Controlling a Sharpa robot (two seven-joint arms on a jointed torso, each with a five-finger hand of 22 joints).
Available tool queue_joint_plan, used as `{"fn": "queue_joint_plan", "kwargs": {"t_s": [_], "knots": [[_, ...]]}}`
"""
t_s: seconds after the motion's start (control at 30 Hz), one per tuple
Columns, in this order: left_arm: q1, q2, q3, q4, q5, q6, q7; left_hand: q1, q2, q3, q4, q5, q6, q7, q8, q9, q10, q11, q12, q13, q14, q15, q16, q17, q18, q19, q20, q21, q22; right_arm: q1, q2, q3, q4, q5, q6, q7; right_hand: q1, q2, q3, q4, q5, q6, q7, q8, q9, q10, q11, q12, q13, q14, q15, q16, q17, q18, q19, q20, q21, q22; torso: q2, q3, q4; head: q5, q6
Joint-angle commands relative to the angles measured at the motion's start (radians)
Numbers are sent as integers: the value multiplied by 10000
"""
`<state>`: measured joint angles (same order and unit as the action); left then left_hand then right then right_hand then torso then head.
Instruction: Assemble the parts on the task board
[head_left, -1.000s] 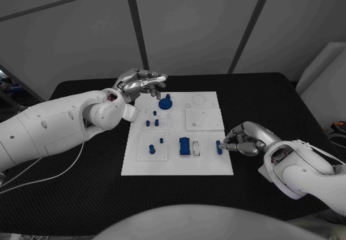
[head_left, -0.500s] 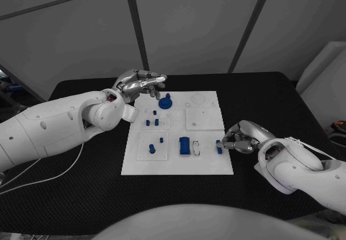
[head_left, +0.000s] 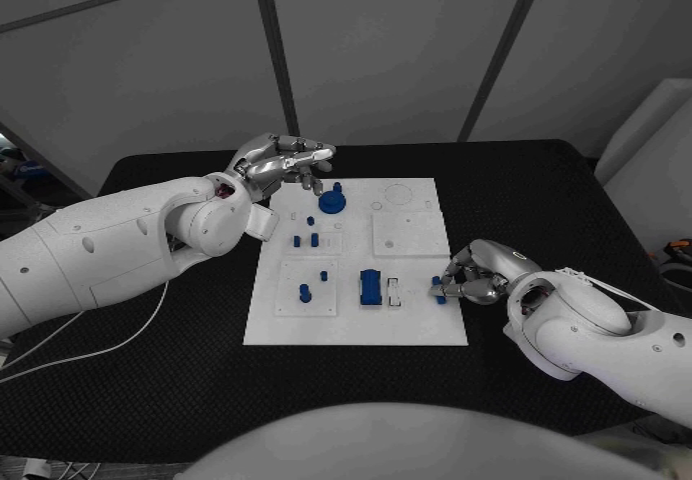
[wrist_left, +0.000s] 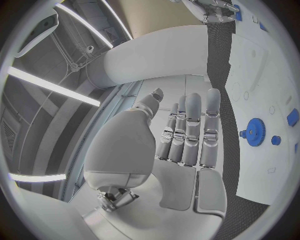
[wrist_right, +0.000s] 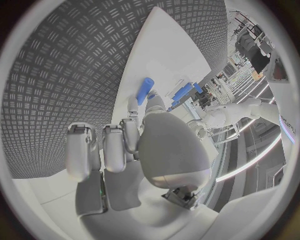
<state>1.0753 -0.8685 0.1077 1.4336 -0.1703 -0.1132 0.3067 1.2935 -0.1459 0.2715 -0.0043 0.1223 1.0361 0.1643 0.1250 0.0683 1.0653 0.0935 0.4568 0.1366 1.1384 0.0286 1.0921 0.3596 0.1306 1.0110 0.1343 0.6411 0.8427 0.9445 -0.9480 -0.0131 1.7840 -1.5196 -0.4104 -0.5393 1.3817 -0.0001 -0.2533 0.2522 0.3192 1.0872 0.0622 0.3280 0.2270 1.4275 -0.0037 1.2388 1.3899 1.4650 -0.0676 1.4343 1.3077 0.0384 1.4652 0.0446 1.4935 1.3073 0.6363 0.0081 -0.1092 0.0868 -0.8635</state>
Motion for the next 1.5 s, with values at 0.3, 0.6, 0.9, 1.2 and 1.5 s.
{"fn": "queue_joint_plan", "kwargs": {"t_s": [0.3, 0.6, 0.9, 1.2, 1.5], "knots": [[13, -35, 5, 17, 22, 136, 51, -88, 74, -67, 38, -51, -44, -2, 43, -6, -66, 7, 75, 13, -63, -23, 48, -16, 514, 83, -9, -72, -16, -10, 167, -12, -33, -1297, 1286, -655, 399, -127, -14, -242, -100, 84, 21, -108, 23, -36, -78, -83, -807, 601, -67, -45, 425, -56, 234, -51, -39, 1540, -5, -4, -17, 14, -31], [13, -47, 5, 48, 20, 263, -46, -84, 81, -72, 41, -49, -47, -3, 44, -6, -73, 6, 79, 13, -62, -23, 50, -17, 514, 84, -9, -74, -17, -26, 314, -12, -55, -1713, 1510, -824, 1418, 144, 587, -796, -885, 174, -22, -212, 28, -76, -126, -132, -813, 606, -113, -33, 465, -66, 254, -97, -24, 1573, -16, -4, -5, 25, -34], [12, -57, 5, 61, 19, 269, -46, -57, 99, -75, 38, -45, -49, -10, 49, -6, -88, 2, 88, 13, -60, -26, 54, -18, 515, 88, -9, -78, -19, -34, 348, -11, 58, -1627, 989, -927, 1680, 135, 1402, -832, 654, 329, -71, -363, -12, -87, -187, -169, -806, 620, -152, -6, 527, -80, 296, -140, 12, 1627, -14, -1, -16, 39, -38], [12, -58, 5, 63, 18, 245, -53, -6, 120, -75, 24, -41, -54, -12, 54, -7, -104, -4, 104, 14, -60, -30, 59, -20, 517, 94, -11, -85, -22, -26, 246, -2, 375, -220, 222, -839, 1515, -27, 2088, -617, 1235, 363, -121, -367, 40, -59, -216, -195, -813, 628, -188, 12, 562, -85, 311, -173, 24, 1647, -23, -9, -7, 72, -18], [12, -58, 5, 82, 18, 287, -35, -185, 28, -499, 191, -314, -80, -5, 99, -5, -177, 16, 264, 50, -67, -11, 84, -37, 513, 121, 4, -145, -52, -16, 384, 9, 579, 875, -685, -483, 1326, -303, 2688, -481, 1194, 372, -134, -340, 112, -33, -226, -216, -820, 632, -195, 19, 586, -86, 314, -182, 24, 1653, -8, -2, -6, 94, 16]]}}
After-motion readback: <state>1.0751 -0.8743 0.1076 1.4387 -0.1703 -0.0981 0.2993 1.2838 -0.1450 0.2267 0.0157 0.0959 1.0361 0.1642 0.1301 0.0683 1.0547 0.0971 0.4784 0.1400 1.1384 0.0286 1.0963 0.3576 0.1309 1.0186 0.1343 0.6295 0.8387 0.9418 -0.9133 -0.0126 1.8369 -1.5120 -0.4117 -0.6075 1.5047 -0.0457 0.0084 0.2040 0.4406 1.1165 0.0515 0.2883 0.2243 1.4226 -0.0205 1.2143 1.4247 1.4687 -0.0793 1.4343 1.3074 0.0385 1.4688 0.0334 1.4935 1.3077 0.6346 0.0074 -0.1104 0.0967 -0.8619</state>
